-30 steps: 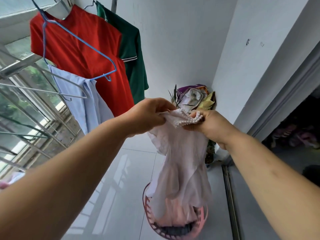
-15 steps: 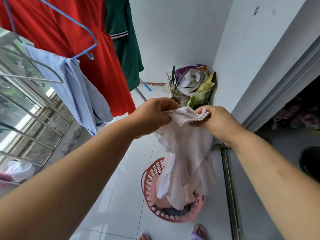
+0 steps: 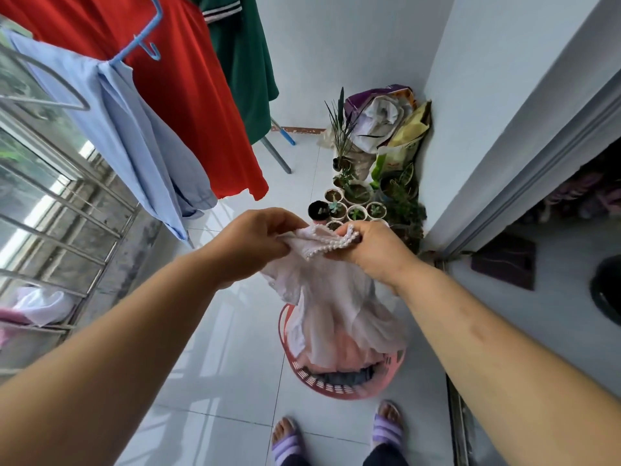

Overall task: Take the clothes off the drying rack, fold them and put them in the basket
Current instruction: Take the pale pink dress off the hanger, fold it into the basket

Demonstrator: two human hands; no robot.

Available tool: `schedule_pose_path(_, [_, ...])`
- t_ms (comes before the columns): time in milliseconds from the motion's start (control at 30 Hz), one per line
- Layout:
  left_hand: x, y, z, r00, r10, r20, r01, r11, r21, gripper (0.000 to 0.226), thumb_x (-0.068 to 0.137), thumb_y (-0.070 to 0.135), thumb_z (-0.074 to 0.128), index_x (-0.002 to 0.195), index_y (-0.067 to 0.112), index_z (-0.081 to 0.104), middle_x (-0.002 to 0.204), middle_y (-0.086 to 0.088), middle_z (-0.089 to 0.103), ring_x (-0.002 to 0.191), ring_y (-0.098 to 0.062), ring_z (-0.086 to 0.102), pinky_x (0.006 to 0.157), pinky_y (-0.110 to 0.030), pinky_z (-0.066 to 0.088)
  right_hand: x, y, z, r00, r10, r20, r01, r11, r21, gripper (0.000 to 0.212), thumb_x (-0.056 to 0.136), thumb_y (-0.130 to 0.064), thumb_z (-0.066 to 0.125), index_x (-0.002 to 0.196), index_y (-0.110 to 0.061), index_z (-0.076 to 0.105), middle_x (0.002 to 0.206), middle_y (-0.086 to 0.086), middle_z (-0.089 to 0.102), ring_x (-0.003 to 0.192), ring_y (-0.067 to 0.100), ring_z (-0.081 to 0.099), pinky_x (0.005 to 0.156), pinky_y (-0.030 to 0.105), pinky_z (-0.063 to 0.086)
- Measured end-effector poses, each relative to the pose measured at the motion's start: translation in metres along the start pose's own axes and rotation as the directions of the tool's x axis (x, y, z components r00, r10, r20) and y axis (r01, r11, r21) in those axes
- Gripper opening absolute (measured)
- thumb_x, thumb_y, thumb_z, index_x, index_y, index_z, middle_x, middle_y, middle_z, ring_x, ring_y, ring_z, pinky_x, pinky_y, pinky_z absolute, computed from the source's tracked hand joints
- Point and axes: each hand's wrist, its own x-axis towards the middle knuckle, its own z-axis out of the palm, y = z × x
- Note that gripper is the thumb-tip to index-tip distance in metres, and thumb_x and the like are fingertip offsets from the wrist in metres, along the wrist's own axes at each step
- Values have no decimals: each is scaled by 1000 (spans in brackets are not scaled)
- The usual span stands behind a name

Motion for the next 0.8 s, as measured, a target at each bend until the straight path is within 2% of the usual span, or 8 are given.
schedule_pose_path(67, [-4, -7, -2, 1000, -19, 10, 19, 1000, 11, 42, 85, -3, 60, 94, 38, 68, 95, 18, 70, 89, -4, 66, 68, -9, 53, 0, 2, 9, 1000, 8, 16, -8, 1000, 19, 26, 69, -8, 86, 81, -22, 67, 77, -7, 68, 73, 2, 59, 78, 19, 48])
schedule_pose_path(167, [-8, -16, -6, 999, -45, 2, 44, 998, 34, 43, 83, -4, 60, 92, 37, 69, 93, 16, 72, 90, -7, 67, 78, -23, 57, -2, 3, 21, 999, 5, 35, -6, 1000, 30, 26, 70, -9, 86, 79, -23, 67, 75, -10, 66, 69, -2, 57, 72, 12, 46])
schedule_pose_path(300, [-14, -25, -14, 997, -75, -11, 75, 996, 52, 46, 82, -6, 58, 90, 37, 71, 90, 15, 73, 86, -9, 70, 77, -27, 58, -5, 2, 42, 1000, 15, 18, -16, 999, 37, 23, 73, -15, 85, 92, -12, 71, 77, -9, 66, 67, -2, 55, 64, 7, 44])
schedule_pose_path(433, [-23, -33, -27, 993, -96, -62, 99, 993, 57, 48, 81, -9, 58, 89, 36, 71, 84, 18, 73, 75, 0, 67, 71, -17, 54, -11, -2, 72, 999, 35, -5, -34, 987, 159, 21, 75, -14, 83, 81, -18, 64, 77, -6, 64, 75, 5, 54, 73, 17, 46])
schedule_pose_path(567, [-29, -42, -33, 992, -113, -59, 117, 991, 71, 51, 82, -8, 60, 91, 40, 72, 83, 15, 74, 74, -9, 66, 77, -30, 54, -10, 2, 85, 999, 39, 2, -39, 990, 132, 26, 75, -18, 84, 89, -21, 62, 85, -2, 65, 80, 8, 57, 88, 29, 51])
schedule_pose_path(633, [-28, -44, -30, 992, -116, -40, 118, 992, 51, 51, 83, -8, 60, 91, 41, 73, 84, 11, 75, 74, -11, 66, 76, -31, 55, -11, 6, 82, 999, 50, 6, -50, 992, 118, 26, 76, -18, 83, 89, -22, 61, 83, -4, 65, 79, 7, 57, 83, 23, 50])
schedule_pose_path(700, [-28, -41, -23, 993, -117, -18, 117, 993, 13, 49, 83, -9, 60, 88, 38, 73, 85, 10, 75, 73, -7, 67, 72, -23, 56, -14, 12, 74, 999, 51, 2, -51, 992, 111, 25, 75, -18, 83, 86, -22, 62, 77, -8, 64, 72, 2, 56, 71, 12, 45])
schedule_pose_path(800, [-22, -36, -9, 995, -95, -21, 95, 995, 5, 47, 81, -8, 62, 87, 38, 73, 85, 10, 75, 75, -6, 68, 74, -23, 57, -13, 20, 58, 998, 59, -5, -58, 994, 90, 23, 73, -15, 85, 87, -21, 67, 78, -9, 66, 70, -1, 56, 70, 12, 44])
